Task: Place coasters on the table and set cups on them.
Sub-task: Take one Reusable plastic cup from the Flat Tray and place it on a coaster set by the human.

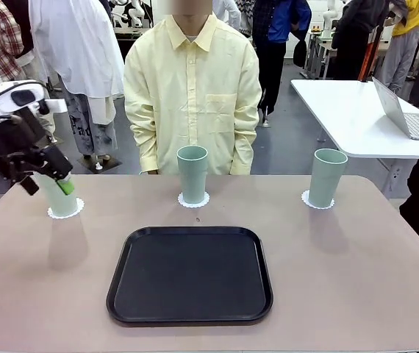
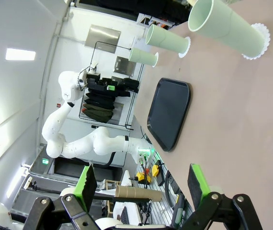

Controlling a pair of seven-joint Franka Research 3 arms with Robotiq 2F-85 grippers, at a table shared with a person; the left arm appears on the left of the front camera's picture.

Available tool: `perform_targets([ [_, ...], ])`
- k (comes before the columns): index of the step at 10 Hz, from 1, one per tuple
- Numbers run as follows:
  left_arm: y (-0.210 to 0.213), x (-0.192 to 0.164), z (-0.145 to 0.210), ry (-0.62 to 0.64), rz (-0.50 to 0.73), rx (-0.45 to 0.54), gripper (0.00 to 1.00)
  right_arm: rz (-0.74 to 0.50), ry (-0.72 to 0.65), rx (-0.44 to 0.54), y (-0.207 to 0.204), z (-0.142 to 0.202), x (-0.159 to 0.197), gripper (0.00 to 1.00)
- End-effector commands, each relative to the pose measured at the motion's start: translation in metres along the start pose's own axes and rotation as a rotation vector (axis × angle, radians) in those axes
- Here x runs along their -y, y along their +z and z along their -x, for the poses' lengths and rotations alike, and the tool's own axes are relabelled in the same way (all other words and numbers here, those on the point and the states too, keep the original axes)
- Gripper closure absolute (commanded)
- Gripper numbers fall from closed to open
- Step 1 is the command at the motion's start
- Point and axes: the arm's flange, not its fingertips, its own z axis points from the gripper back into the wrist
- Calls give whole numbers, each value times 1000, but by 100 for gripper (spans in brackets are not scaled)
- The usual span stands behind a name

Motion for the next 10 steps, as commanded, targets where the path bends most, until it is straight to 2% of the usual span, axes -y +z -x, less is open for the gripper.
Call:
perform_targets([
  [1,-3,-19,-11,-28,166,-17,0,2,-4,2,1,0,-1,0],
  [3,6,-59,-19,-38,499,-10,0,2,-4,2,1,0,-1,0],
  [5,20,-119,-14,-1,780,103,0,2,-4,2,1,0,-1,0],
  [7,28,-173,4,45,929,177,0,2,-4,2,1,0,-1,0],
  [10,32,-238,19,125,1077,194,0,2,-4,2,1,0,-1,0],
])
